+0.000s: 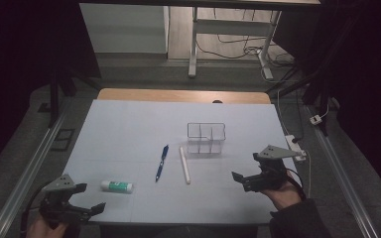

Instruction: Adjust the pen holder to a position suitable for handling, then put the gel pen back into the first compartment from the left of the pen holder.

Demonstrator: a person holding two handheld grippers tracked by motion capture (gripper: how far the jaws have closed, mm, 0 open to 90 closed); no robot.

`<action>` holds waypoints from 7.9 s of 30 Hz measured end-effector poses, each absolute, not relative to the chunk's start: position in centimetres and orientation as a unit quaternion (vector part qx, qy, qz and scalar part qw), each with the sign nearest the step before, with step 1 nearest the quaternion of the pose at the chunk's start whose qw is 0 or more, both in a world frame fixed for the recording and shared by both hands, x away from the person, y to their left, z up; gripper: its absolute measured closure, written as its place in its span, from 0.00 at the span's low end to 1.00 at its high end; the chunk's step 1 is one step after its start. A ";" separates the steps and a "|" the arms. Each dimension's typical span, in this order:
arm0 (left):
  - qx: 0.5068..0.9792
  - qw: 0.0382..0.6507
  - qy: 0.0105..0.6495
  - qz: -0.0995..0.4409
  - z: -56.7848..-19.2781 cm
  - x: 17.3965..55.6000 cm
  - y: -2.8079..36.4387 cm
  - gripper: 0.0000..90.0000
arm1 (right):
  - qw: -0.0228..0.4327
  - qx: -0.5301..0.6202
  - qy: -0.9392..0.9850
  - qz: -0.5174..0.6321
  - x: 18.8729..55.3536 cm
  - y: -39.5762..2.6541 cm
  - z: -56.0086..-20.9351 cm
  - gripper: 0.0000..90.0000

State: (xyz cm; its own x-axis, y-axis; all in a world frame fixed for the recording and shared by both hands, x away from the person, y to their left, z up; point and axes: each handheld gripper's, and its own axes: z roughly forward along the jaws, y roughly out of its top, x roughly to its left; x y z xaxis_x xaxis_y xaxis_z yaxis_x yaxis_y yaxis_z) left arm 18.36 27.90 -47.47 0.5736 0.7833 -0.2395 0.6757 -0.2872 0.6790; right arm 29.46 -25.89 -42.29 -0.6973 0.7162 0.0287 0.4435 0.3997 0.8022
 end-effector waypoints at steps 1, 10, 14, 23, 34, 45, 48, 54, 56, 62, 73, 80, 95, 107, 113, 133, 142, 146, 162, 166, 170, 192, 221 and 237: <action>0.799 0.384 0.456 0.071 -47.5 18.4 27.9 0.00 | 0.167 0.360 0.818 0.417 29.1 -26.2 -42.5 0.00; 0.800 0.381 0.458 0.075 -47.5 18.4 27.8 0.00 | 0.146 0.407 0.808 0.400 26.4 -28.3 -44.9 0.00; 0.800 0.382 0.457 0.072 -47.5 18.5 27.8 0.00 | 0.153 0.411 0.811 0.387 25.8 -28.9 -45.6 0.00; 0.808 0.398 0.427 0.076 -47.2 19.1 27.4 0.00 | 0.143 0.429 0.798 0.400 25.9 -29.4 -45.5 0.00; 0.825 0.398 0.394 0.075 -47.0 21.1 24.8 0.00 | 0.138 0.418 0.805 0.399 25.9 -29.2 -45.6 0.00; 0.836 0.366 0.402 0.079 -47.3 24.3 22.2 0.00 | 0.132 0.409 0.815 0.389 26.0 -28.9 -45.6 0.00; 0.840 0.359 0.399 0.079 -47.3 25.4 21.0 0.00 | 0.133 0.409 0.815 0.388 26.0 -28.9 -45.7 0.00; 0.852 0.338 0.391 0.078 -47.7 27.7 19.0 0.00 | 0.128 0.407 0.817 0.389 26.1 -28.9 -45.7 0.00; 0.858 0.327 0.388 0.082 -47.9 28.4 18.2 0.00 | 0.126 0.406 0.817 0.389 26.1 -28.9 -45.7 0.00; 0.870 0.315 0.373 0.062 -49.0 30.5 16.5 0.00 | 0.121 0.406 0.818 0.389 26.1 -28.9 -45.7 0.00; 0.873 0.307 0.373 0.074 -49.5 33.5 14.6 0.38 | 0.116 0.401 0.823 0.386 26.2 -28.9 -45.8 0.00; 0.876 0.300 0.372 0.075 -49.4 35.6 13.8 0.77 | 0.112 0.399 0.825 0.385 26.3 -28.8 -45.8 0.00; 0.892 0.276 0.348 0.080 -50.7 40.9 10.1 0.98 | 0.108 0.399 0.826 0.385 26.3 -28.8 -45.9 0.00; 0.894 0.255 0.359 0.085 -51.5 42.7 10.1 0.98 | 0.107 0.399 0.826 0.384 26.3 -28.9 -45.9 0.00; 0.895 0.240 0.366 0.090 -51.4 43.0 11.1 0.98 | 0.106 0.400 0.826 0.382 26.3 -28.8 -45.9 0.00; 0.885 0.195 0.411 0.101 -51.6 43.7 15.4 0.98 | 0.103 0.399 0.828 0.380 26.3 -28.8 -45.9 0.00; 0.877 0.184 0.434 0.089 -51.6 42.9 18.4 0.98 | 0.105 0.398 0.829 0.378 26.4 -28.8 -45.9 0.00; 0.873 0.191 0.443 0.073 -51.6 42.2 19.8 0.98 | 0.105 0.398 0.830 0.377 26.3 -28.7 -45.9 0.00; 0.883 0.204 0.423 0.024 -51.7 38.4 21.3 0.98 | 0.105 0.394 0.832 0.376 26.3 -28.6 -45.9 0.00; 0.885 0.209 0.416 0.010 -51.7 37.5 21.3 0.98 | 0.105 0.393 0.832 0.376 26.3 -28.6 -45.9 0.00; 0.890 0.204 0.407 0.002 -51.7 36.8 21.3 0.98 | 0.106 0.393 0.833 0.375 26.3 -28.6 -45.9 0.00; 0.905 0.253 0.342 0.023 -49.8 38.1 17.5 0.10 | 0.102 0.392 0.832 0.378 26.4 -28.7 -45.9 0.00; 0.949 0.186 0.251 0.033 -51.2 38.5 13.2 0.64 | 0.093 0.390 0.834 0.379 26.4 -28.7 -46.0 0.00; 0.935 0.217 0.282 -0.004 -50.8 38.9 14.1 0.89 | 0.091 0.390 0.834 0.381 26.5 -28.7 -46.0 0.00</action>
State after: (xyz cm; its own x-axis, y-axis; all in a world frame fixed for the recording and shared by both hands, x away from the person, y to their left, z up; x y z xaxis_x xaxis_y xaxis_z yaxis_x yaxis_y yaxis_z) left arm 38.93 14.08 -50.84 0.8414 0.5247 -0.1290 0.5280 -0.7475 0.4030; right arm 26.46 -28.71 -45.98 -0.6796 0.7190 0.1453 0.5807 0.4063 0.7055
